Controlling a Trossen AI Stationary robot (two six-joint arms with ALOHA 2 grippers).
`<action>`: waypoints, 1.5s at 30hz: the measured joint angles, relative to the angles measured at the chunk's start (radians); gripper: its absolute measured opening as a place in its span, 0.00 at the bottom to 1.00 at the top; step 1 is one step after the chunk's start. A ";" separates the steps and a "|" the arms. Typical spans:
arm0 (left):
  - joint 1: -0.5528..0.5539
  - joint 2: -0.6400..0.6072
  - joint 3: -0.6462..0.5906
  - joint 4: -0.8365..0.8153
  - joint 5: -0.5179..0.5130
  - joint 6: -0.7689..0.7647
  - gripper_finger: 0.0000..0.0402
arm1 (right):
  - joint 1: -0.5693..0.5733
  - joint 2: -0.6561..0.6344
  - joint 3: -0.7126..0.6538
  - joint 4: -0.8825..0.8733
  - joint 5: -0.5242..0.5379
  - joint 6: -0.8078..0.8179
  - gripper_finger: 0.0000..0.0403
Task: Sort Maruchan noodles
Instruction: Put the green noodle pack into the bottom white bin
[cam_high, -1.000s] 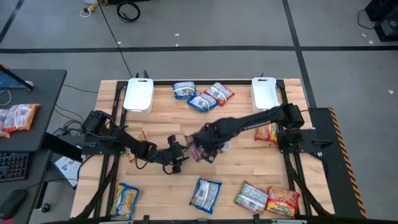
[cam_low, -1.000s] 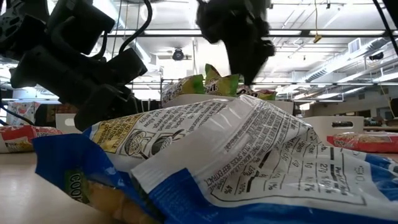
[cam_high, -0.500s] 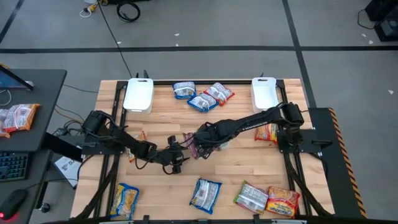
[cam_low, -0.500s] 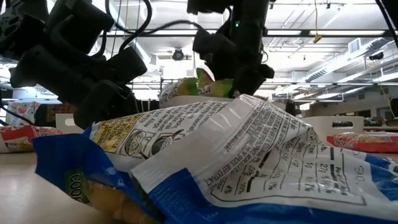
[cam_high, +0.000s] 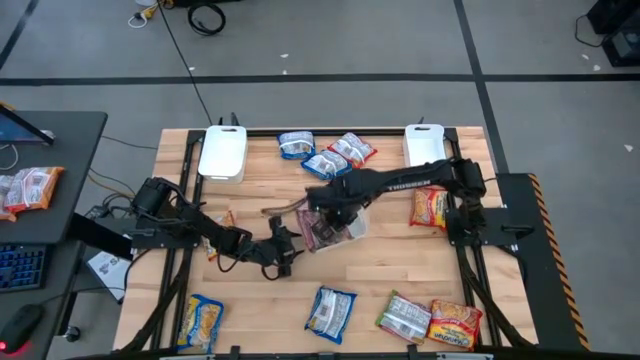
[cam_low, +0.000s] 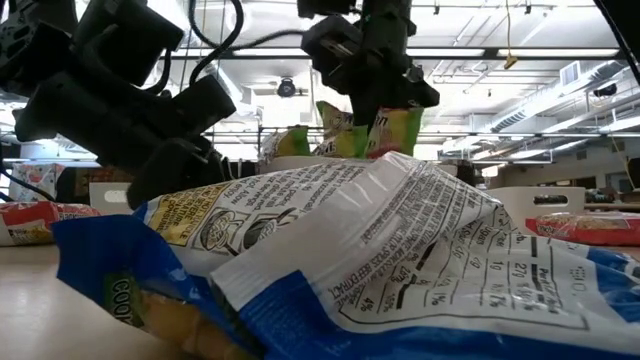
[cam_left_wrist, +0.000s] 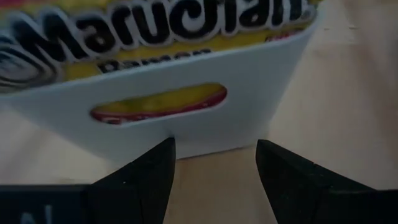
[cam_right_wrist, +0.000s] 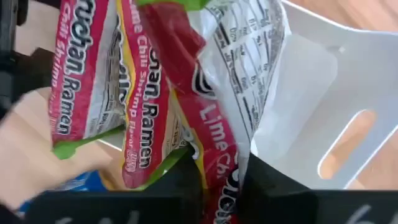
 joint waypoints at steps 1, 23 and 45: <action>0.000 0.000 0.000 0.000 -0.018 0.015 0.56 | -0.012 0.000 0.000 -0.007 -0.033 0.011 0.14; -0.019 0.006 0.177 -0.145 -0.026 0.200 0.56 | -0.039 -0.003 -0.164 0.138 -0.137 0.199 0.15; -0.062 -0.206 0.184 -0.570 -0.015 -0.039 0.56 | -0.030 -0.130 -0.163 0.158 0.024 -0.040 0.59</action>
